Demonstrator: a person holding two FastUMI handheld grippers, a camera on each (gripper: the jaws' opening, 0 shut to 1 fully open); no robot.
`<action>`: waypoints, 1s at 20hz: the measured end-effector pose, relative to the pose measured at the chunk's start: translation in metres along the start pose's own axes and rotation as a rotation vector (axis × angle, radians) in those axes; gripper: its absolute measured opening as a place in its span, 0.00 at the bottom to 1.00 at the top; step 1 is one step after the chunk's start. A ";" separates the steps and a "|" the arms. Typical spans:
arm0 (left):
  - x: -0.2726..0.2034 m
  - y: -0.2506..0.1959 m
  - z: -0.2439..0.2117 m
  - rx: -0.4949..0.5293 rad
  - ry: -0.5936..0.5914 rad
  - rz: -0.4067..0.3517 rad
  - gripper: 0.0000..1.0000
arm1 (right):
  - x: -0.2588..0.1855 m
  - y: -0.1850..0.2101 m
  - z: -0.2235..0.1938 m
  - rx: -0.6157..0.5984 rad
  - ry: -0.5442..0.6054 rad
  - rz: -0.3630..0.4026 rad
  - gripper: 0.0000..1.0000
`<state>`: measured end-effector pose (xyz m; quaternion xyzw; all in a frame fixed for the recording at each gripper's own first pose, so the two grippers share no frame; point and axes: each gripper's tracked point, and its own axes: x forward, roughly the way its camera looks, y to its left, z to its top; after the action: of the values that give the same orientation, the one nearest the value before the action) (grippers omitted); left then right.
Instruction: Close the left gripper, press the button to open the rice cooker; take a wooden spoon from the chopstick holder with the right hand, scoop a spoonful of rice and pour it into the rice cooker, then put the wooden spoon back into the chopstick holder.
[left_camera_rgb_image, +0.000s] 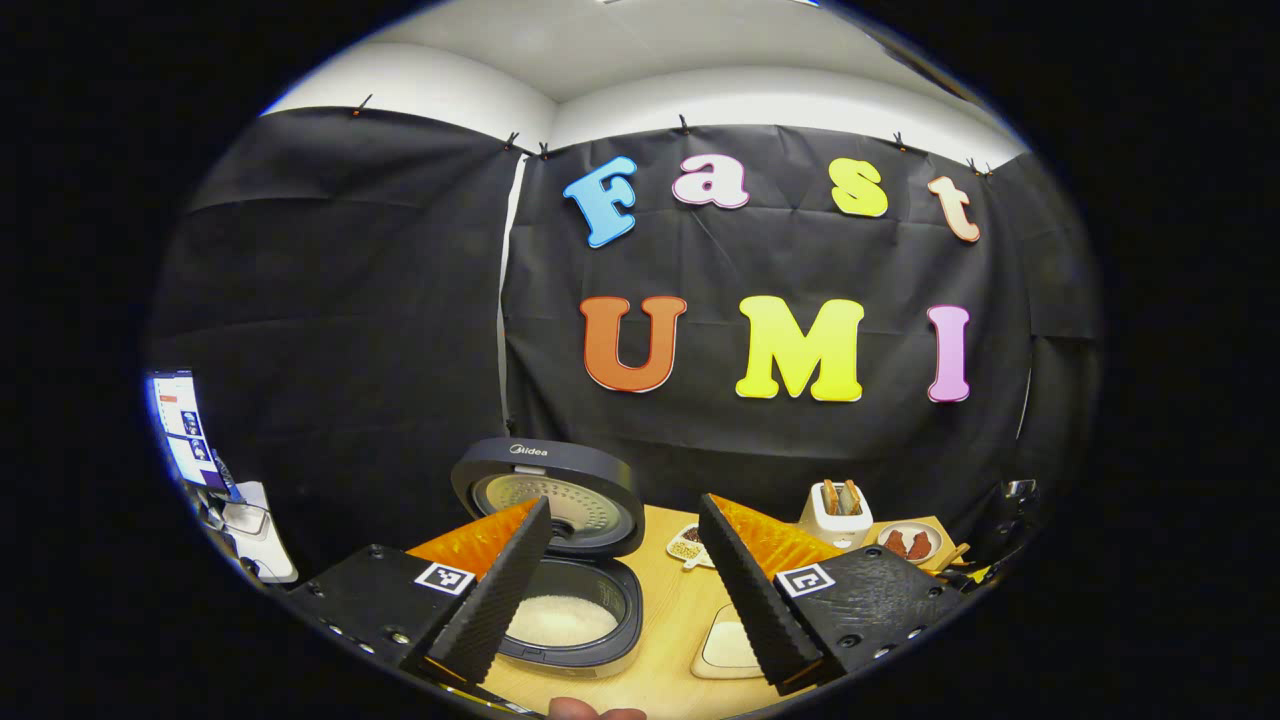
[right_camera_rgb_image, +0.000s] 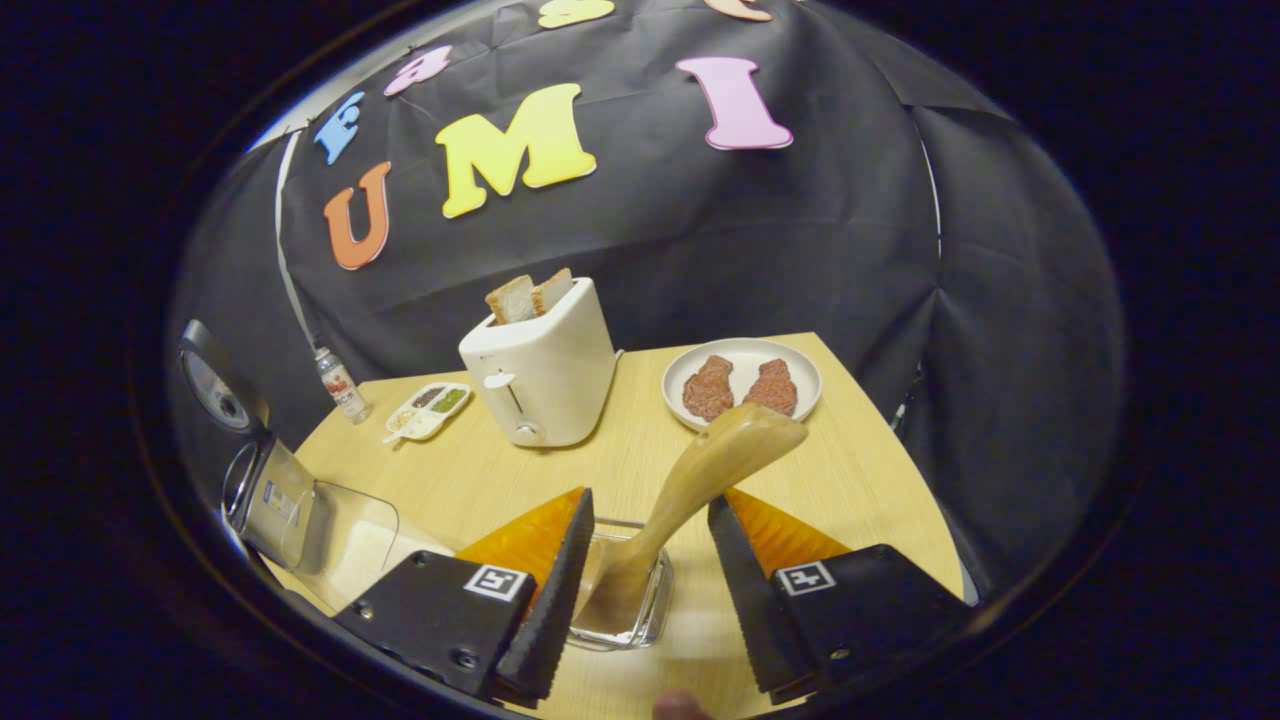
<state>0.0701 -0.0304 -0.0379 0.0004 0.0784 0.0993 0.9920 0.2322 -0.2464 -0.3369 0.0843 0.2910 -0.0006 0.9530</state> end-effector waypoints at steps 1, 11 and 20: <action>0.001 0.000 -0.002 -0.001 0.009 0.002 0.95 | 0.004 0.000 -0.002 0.009 0.008 0.003 0.73; -0.001 0.013 -0.006 -0.035 0.029 0.003 0.95 | -0.010 0.013 0.001 0.026 0.008 -0.014 0.29; -0.010 0.034 0.005 -0.022 -0.011 -0.058 0.95 | -0.047 0.034 0.030 0.001 -0.050 -0.122 0.12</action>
<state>0.0546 0.0008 -0.0307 -0.0125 0.0718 0.0712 0.9948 0.2110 -0.2201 -0.2810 0.0668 0.2719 -0.0609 0.9581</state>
